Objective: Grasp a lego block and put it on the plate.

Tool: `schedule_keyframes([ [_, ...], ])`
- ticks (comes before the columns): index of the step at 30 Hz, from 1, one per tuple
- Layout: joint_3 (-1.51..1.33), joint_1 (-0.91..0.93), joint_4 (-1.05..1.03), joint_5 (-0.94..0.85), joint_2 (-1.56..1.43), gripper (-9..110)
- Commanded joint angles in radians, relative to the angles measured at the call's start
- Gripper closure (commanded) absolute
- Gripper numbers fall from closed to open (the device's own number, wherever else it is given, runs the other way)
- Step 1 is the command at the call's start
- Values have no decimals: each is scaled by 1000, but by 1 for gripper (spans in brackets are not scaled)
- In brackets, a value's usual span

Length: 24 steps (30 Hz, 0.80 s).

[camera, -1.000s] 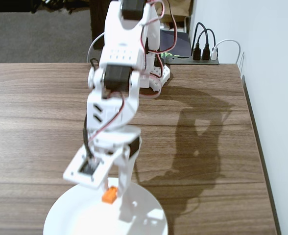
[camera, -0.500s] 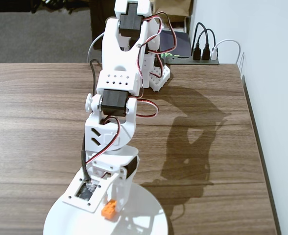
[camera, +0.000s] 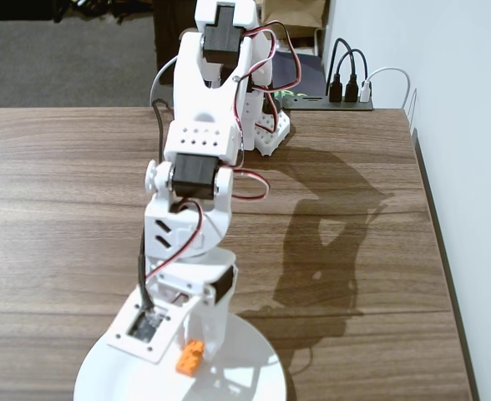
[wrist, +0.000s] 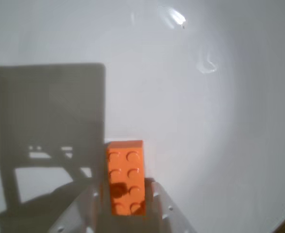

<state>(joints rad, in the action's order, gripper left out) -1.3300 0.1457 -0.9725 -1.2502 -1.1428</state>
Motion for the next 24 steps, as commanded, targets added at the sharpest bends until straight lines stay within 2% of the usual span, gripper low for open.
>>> schedule_keyframes([
  [1, 11, 6, -31, 12, -132, 88],
  [11, -255, -15, -71, 71, -471, 91],
  [14, -416, -32, -35, 149, -589, 101],
  [24, -994, -91, 141, 405, -1012, 101],
])
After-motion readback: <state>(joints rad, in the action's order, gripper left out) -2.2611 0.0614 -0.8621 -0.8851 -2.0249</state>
